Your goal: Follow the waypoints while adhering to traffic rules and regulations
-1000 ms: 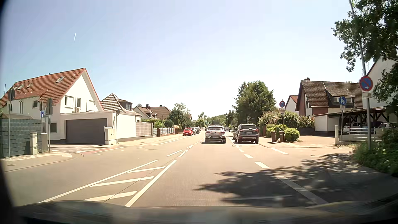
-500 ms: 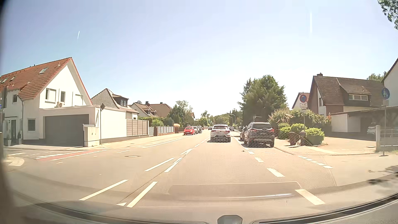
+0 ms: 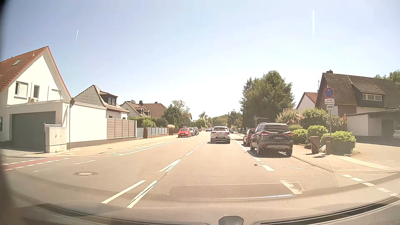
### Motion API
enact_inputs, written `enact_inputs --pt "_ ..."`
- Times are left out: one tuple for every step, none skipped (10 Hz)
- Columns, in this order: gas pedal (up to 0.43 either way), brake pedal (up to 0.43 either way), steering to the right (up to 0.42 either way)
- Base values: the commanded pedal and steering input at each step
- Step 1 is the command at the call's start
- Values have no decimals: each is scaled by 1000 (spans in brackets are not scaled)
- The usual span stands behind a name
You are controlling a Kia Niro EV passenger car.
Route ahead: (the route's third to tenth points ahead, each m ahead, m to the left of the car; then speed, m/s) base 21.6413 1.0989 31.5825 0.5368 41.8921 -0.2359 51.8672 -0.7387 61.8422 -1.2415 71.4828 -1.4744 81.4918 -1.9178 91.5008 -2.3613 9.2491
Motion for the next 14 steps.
enact_inputs --pt "39 30 20" --pt "39 30 20" --pt "39 30 21" --pt "39 30 20" --pt "39 30 19" --pt "47 30 18" --pt "47 30 16" --pt "47 30 13" --pt "47 30 5" --pt "59 30 4" --pt "59 30 4" --pt "59 30 2" --pt "59 30 2" --pt "59 30 2"
